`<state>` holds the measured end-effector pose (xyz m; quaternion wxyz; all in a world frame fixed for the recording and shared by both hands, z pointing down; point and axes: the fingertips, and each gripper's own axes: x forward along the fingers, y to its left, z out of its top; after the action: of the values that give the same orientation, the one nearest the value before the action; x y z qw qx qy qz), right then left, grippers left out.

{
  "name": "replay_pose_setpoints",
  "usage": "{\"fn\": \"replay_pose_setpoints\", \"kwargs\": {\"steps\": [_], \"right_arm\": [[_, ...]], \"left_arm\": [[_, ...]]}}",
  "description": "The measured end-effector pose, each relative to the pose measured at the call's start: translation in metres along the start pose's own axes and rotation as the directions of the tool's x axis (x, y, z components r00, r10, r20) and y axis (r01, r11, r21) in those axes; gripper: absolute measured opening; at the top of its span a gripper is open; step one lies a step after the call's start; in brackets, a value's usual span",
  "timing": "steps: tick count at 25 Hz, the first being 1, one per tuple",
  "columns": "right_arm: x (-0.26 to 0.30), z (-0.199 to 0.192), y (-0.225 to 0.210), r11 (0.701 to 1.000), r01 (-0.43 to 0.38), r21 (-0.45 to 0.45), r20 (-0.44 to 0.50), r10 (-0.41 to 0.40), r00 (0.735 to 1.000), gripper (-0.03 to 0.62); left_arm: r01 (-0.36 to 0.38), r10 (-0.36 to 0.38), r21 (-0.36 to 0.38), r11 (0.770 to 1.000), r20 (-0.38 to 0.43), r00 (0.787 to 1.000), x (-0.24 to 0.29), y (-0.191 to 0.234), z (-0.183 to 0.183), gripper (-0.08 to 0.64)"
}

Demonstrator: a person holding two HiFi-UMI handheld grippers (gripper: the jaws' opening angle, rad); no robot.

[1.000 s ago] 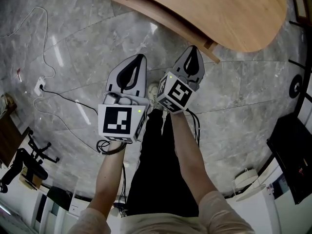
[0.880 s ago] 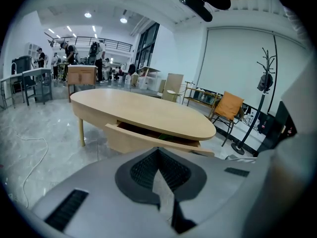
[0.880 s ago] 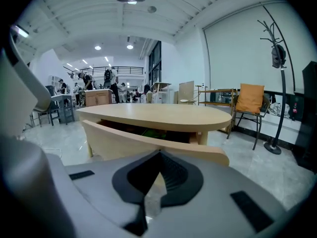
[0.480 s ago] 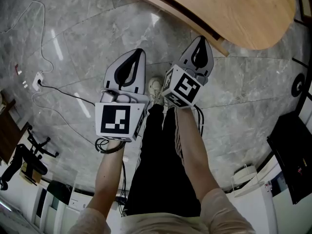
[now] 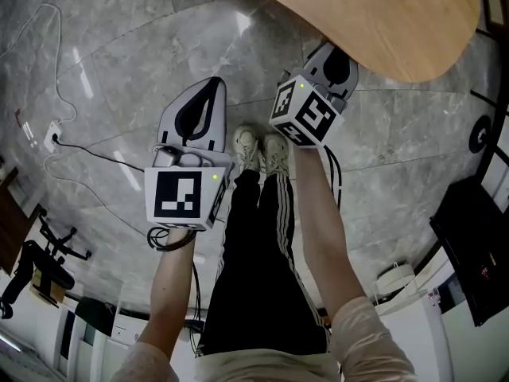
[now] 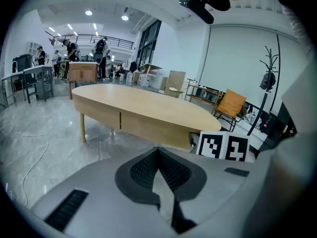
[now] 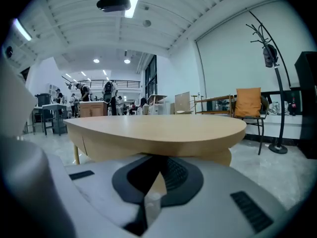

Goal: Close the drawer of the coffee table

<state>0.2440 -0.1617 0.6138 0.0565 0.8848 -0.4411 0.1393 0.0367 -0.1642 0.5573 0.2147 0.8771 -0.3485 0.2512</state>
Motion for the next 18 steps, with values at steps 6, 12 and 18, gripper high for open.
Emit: {"fn": "replay_pose_setpoints", "kwargs": {"steps": [6, 12, 18], "right_arm": [[-0.001, -0.001, 0.003, 0.999, -0.028, -0.016, -0.04, 0.028, 0.999, 0.005], [-0.009, -0.029, 0.002, 0.991, -0.132, -0.037, -0.257, 0.118, 0.959, 0.006], [-0.063, -0.034, 0.029, 0.968, -0.247, -0.033, -0.34, 0.222, 0.914, 0.006]], "left_arm": [[-0.02, 0.02, -0.016, 1.0, 0.003, 1.0, -0.003, 0.012, 0.0, 0.009], [-0.001, 0.002, -0.015, 1.0, 0.051, 0.999, -0.01, 0.001, 0.018, 0.009], [-0.012, 0.012, 0.007, 1.0, 0.049, 0.999, -0.032, -0.003, 0.026, 0.009]]}}
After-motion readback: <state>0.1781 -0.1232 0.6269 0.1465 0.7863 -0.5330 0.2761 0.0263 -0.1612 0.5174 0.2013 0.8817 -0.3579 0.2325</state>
